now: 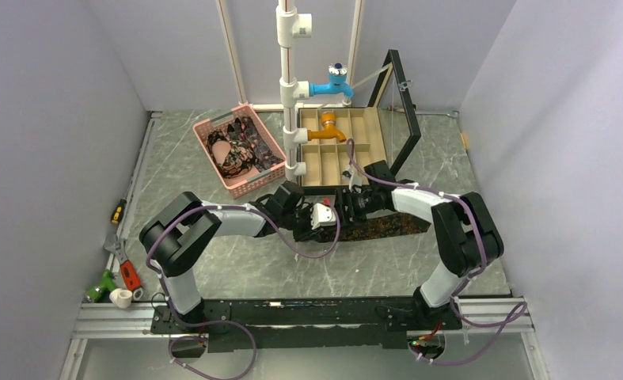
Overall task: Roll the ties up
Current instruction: Roll the tie at the center of the board.
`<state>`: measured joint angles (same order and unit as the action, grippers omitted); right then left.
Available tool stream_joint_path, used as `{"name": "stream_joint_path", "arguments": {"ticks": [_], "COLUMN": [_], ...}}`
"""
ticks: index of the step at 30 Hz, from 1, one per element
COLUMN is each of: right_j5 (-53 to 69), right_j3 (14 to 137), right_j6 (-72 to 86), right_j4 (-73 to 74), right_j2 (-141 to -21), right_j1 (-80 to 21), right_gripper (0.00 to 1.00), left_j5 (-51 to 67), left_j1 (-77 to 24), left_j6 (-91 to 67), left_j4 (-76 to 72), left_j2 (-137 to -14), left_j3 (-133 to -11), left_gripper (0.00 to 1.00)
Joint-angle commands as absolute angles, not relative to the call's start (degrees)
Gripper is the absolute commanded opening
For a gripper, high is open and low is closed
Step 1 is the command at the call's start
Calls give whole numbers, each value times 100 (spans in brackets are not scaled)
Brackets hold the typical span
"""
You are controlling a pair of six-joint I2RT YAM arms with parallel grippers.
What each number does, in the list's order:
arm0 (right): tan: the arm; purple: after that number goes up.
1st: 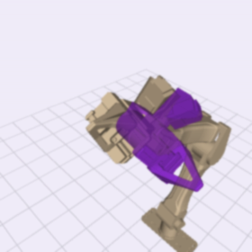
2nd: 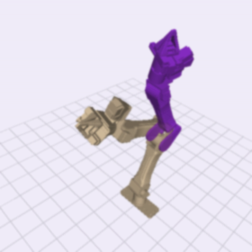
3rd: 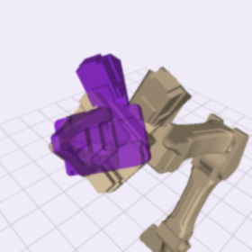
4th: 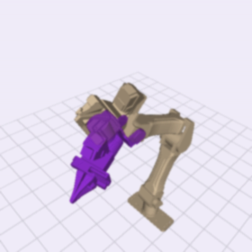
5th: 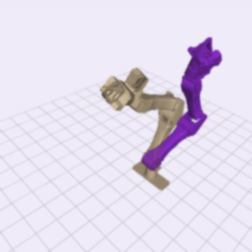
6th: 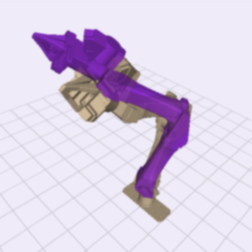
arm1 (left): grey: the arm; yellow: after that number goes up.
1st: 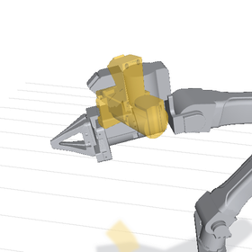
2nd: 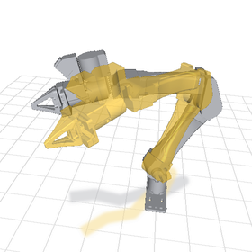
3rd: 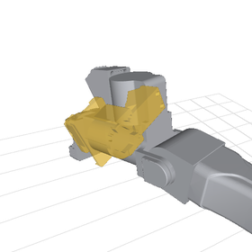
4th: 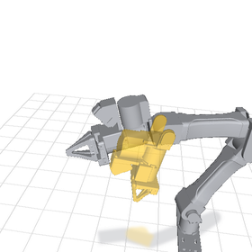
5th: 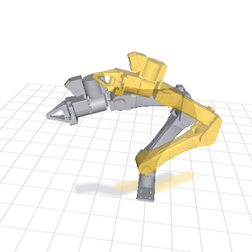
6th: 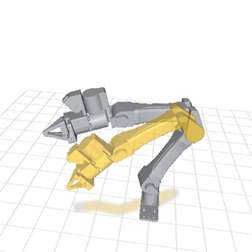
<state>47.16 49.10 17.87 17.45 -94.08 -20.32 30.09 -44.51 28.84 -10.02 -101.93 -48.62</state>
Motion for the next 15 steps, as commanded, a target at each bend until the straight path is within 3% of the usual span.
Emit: {"name": "stream_joint_path", "arguments": {"ticks": [1,4,10,11,13,15], "right_j5": [4907,4744,4596,4644,4757,4839], "right_j3": [5158,5228,5174,5173,5213,5236], "right_j6": [2173,2297,2363,2358,2363,2416], "right_j4": [1246,1098,1054,1112,1179,1156], "right_j2": [-9814,-10096,-10276,-10275,-10204,-10080], "right_j1": [-2131,-2136,-2028,-1989,-1926,-1908], "right_gripper": [61,54,27,28,43,52], "left_j5": [2474,2500,2535,2535,2549,2564], "left_j1": [-4501,-4513,-4517,-4518,-4515,-4516], "left_j6": [3109,3141,3193,3198,3213,3208], "left_j4": [-154,-135,-132,-136,-128,-107], "left_j2": [-10415,-10427,-10441,-10441,-10431,-10441], "left_j3": [-4713,-4709,-4706,-4703,-4693,-4710], "left_gripper": [31,31,32,32,32,32]}}
